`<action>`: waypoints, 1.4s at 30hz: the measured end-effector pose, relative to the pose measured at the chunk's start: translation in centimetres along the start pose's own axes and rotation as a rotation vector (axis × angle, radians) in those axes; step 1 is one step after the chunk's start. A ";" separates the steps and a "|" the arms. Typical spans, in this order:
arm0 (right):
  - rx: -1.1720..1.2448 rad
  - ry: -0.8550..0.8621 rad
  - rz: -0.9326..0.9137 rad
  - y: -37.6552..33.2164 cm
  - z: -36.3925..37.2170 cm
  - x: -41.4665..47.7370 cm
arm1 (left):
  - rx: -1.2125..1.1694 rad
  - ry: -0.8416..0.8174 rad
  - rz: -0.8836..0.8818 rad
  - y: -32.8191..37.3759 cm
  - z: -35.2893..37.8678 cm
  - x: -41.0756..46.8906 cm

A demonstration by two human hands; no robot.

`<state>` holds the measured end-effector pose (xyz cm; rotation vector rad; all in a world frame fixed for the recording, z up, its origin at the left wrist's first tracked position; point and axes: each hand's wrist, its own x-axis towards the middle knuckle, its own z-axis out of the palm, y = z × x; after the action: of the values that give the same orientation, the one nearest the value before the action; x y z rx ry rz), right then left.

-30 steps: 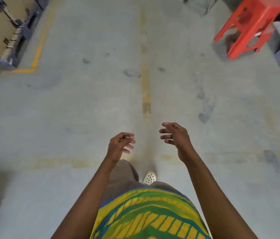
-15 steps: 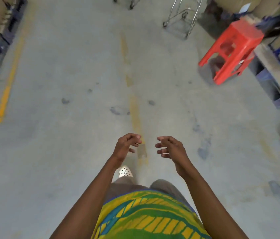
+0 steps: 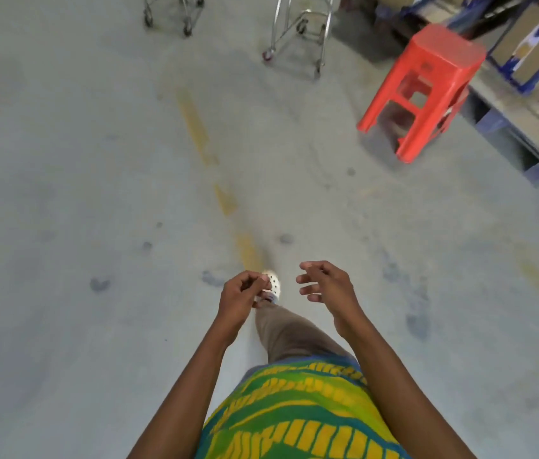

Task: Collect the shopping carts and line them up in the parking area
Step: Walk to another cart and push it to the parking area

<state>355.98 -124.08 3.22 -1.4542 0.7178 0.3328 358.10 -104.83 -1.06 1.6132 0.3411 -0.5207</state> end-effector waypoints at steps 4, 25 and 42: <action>-0.064 -0.096 -0.045 -9.8 5.5 10.7 | 0.006 0.067 -0.004 6.4 -4.3 9.3; -0.166 -0.188 -0.104 -44.0 30.6 48.7 | -0.141 0.155 0.021 35.5 -22.6 57.7; 0.048 0.007 0.035 -67.2 37.2 78.4 | 0.032 -0.033 0.034 57.8 -26.6 92.6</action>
<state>465.13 -112.72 5.25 -1.3998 0.7524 0.3357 469.82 -92.82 1.45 1.6367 0.2810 -0.5286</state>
